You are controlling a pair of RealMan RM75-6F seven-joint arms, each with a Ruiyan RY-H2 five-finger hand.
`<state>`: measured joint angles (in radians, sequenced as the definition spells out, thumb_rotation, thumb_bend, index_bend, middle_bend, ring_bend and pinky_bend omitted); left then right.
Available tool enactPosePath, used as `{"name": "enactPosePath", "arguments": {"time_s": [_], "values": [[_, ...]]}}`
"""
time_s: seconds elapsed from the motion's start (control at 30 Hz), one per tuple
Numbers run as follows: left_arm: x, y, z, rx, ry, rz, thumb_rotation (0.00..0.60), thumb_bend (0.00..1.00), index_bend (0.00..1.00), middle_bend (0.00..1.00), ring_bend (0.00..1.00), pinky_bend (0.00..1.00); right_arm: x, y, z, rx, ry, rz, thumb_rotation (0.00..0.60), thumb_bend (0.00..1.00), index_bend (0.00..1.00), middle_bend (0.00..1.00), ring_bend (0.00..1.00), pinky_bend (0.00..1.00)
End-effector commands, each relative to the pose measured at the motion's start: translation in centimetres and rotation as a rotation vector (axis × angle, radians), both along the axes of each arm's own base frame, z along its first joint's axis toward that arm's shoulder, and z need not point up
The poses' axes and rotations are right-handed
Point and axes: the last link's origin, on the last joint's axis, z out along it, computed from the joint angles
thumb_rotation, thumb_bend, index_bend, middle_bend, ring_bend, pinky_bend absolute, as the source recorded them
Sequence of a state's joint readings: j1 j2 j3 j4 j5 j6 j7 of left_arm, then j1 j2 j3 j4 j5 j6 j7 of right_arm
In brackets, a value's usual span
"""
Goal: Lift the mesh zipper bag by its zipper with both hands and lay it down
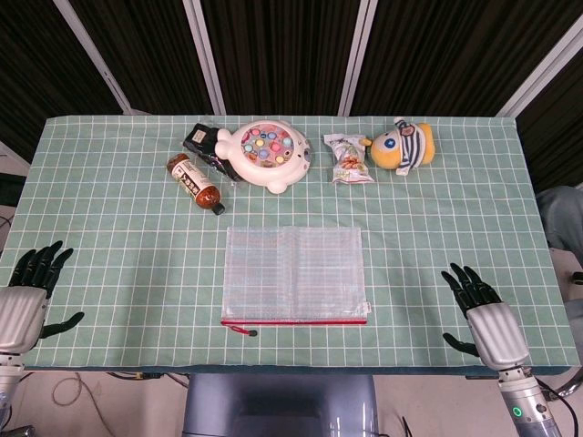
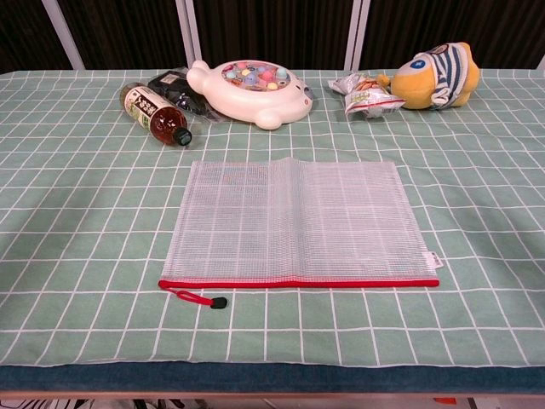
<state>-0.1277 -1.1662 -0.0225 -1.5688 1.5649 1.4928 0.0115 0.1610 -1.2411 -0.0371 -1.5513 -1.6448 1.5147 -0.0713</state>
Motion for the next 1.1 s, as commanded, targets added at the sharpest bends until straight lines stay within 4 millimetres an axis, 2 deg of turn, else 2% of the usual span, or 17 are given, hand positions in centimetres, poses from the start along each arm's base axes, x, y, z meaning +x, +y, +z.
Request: {"name": "enactPosePath", "arguments": {"time_s": [0.03, 0.33, 0.43, 0.53, 0.6, 0.63, 0.7, 0.8, 0.9, 1.1], "values": [[0.0, 0.0, 0.0, 0.0, 0.0, 0.001, 0.6, 0.05, 0.0, 0.0, 0.0, 0.0, 0.0, 0.0, 0.0, 0.0, -0.001, -0.001, 0.6, 0.14, 0.0, 0.0, 0.0, 0.24], [0.0, 0.1, -0.1, 0.005, -0.01, 0.01, 0.6, 0.05, 0.0, 0.0, 0.0, 0.0, 0.8, -0.2, 0.3, 0.004, -0.048, -0.004, 0.6, 0.14, 0.0, 0.0, 0.0, 0.24], [0.0, 0.2, -0.1, 0.005, -0.016, 0.017, 0.6, 0.05, 0.0, 0.0, 0.0, 0.0, 1.7, -0.6, 0.3, 0.024, -0.077, -0.005, 0.6, 0.14, 0.0, 0.05, 0.08, 0.3], [-0.1, 0.3, -0.1, 0.003, -0.02, 0.022, 0.6, 0.05, 0.0, 0.0, 0.0, 0.0, 3.2, -1.3, 0.2, 0.041, -0.122, 0.006, 0.6, 0.16, 0.0, 0.27, 0.31, 0.49], [-0.1, 0.3, -0.1, 0.004, -0.024, 0.024, 0.6, 0.05, 0.0, 0.0, 0.0, 0.0, 4.8, -2.2, -0.1, 0.058, -0.162, 0.018, 0.6, 0.18, 0.0, 0.49, 0.54, 0.63], [-0.1, 0.3, 0.0, 0.005, -0.026, 0.024, 0.6, 0.05, 0.0, 0.0, 0.0, 0.0, 5.6, -2.6, -0.3, 0.069, -0.178, 0.026, 0.6, 0.19, 0.01, 0.56, 0.6, 0.67], [-0.1, 0.3, 0.0, 0.006, -0.031, 0.024, 0.6, 0.05, 0.0, 0.0, 0.0, 0.0, 7.5, -3.4, -0.9, 0.102, -0.206, 0.049, 0.6, 0.22, 0.06, 0.73, 0.77, 0.78], [-0.1, 0.4, 0.1, 0.005, -0.035, 0.027, 0.6, 0.05, 0.0, 0.0, 0.0, 0.0, 10.7, -4.7, -2.0, 0.151, -0.228, 0.091, 0.6, 0.24, 0.16, 0.9, 0.92, 0.89], [-0.1, 0.5, 0.1, 0.002, -0.038, 0.031, 0.6, 0.05, 0.0, 0.0, 0.0, 0.0, 13.7, -5.5, -3.6, 0.203, -0.236, 0.128, 0.6, 0.26, 0.25, 0.99, 0.99, 0.96], [-0.2, 0.6, 0.1, 0.0, -0.045, 0.035, 0.6, 0.05, 0.0, 0.0, 0.0, 0.0, 18.5, -6.2, -7.6, 0.346, -0.246, 0.146, 0.6, 0.28, 0.37, 1.0, 1.0, 1.0]]}}
